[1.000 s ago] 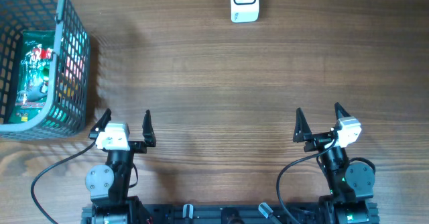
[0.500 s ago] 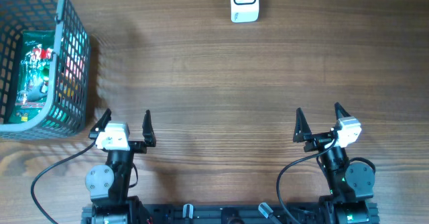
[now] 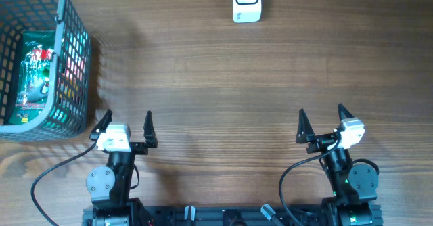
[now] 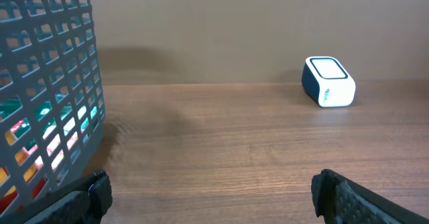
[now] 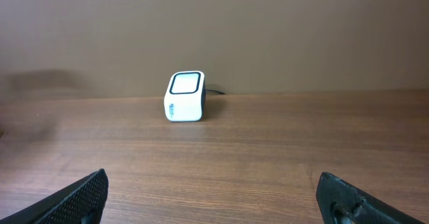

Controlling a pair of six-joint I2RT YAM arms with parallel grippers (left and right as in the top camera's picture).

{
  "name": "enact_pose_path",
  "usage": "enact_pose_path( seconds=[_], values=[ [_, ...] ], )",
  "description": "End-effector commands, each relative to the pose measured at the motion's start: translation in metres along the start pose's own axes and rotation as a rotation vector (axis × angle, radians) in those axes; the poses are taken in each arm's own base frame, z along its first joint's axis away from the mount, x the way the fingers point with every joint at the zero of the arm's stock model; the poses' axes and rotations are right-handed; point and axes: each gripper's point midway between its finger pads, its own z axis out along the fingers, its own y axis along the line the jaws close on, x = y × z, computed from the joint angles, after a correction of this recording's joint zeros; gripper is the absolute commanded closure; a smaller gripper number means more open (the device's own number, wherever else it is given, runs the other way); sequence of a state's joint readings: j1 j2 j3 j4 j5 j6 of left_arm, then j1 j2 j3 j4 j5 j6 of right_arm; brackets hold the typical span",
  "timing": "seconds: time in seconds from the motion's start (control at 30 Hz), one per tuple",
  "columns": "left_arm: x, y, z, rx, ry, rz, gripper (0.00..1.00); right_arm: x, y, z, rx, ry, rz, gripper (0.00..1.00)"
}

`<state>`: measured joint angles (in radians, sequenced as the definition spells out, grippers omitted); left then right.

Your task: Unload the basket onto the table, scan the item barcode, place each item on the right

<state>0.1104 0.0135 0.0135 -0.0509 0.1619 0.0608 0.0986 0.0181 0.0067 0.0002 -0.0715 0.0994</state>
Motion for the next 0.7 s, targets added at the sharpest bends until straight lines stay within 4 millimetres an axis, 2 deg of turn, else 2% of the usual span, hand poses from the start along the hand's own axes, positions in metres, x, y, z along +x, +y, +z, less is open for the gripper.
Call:
enact_pose_path(
  seconds=[0.0, 0.17, 0.37, 0.47, 0.67],
  values=[
    [-0.01, -0.009, -0.001, 0.055, -0.047, -0.013, 0.0, -0.003, 0.004, -0.001, -0.019, -0.013, -0.016, 0.0],
    [-0.054, -0.023, -0.011, 0.133, -0.131, -0.071, 0.0, -0.003, 0.004, -0.001, -0.019, -0.013, -0.016, 0.0],
    [-0.098, -0.027, -0.024, 0.146, -0.152, -0.115, 0.0, -0.003, 0.004, -0.001, -0.019, -0.013, -0.016, 0.0],
    [-0.12, -0.031, -0.027, 0.171, -0.155, -0.165, 0.0, -0.003, 0.004, -0.001, -0.019, -0.013, -0.016, 0.0],
    [-0.156, -0.051, -0.024, 0.295, -0.076, -0.222, 0.0, -0.003, 0.004, -0.001, -0.019, -0.013, -0.016, 0.0]
  ],
)
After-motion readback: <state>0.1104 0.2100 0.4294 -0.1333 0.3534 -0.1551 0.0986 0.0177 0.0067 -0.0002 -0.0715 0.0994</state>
